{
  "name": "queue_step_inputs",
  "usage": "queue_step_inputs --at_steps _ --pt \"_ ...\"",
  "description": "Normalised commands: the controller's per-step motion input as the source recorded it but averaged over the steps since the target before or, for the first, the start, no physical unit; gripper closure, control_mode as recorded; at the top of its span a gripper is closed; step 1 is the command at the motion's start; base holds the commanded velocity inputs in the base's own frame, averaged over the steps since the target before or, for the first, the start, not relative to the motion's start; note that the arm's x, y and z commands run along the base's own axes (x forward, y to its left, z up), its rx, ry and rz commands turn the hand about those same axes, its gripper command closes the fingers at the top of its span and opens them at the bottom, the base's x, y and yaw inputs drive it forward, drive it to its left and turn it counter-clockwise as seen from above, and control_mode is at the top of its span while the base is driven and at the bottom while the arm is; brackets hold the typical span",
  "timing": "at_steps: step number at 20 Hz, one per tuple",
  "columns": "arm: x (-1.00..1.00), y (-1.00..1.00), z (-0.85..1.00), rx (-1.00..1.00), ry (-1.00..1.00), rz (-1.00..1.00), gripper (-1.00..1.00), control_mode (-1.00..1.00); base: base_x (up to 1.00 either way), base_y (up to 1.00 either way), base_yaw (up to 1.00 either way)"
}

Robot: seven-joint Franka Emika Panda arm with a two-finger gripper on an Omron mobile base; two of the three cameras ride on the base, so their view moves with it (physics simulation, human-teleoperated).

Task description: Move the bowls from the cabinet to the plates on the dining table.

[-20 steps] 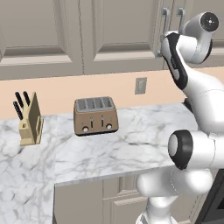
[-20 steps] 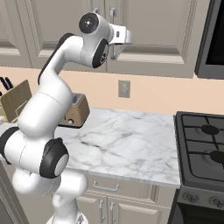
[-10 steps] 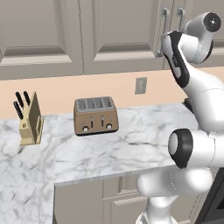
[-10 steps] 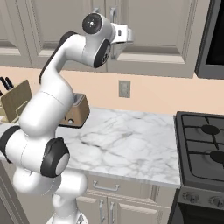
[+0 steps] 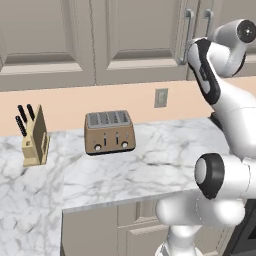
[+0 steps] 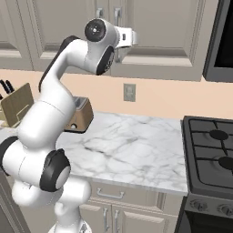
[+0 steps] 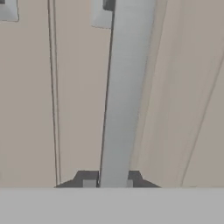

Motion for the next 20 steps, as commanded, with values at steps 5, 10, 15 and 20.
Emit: queue_step_inputs --at_steps 5,10,15,20 --pt "-0.79 -0.11 0.0 0.0 -0.19 0.03 1.0 -1.0 0.0 0.0 0.0" --pt "-0.86 -0.26 0.06 0.02 -0.21 0.07 1.0 -1.0 0.0 0.0 0.0" --pt "-0.67 -0.43 0.14 0.07 -0.18 0.07 1.0 -1.0 0.0 0.0 0.0" --pt "-0.32 -0.59 0.17 0.08 -0.13 0.06 -1.0 -1.0 0.0 0.0 0.0"
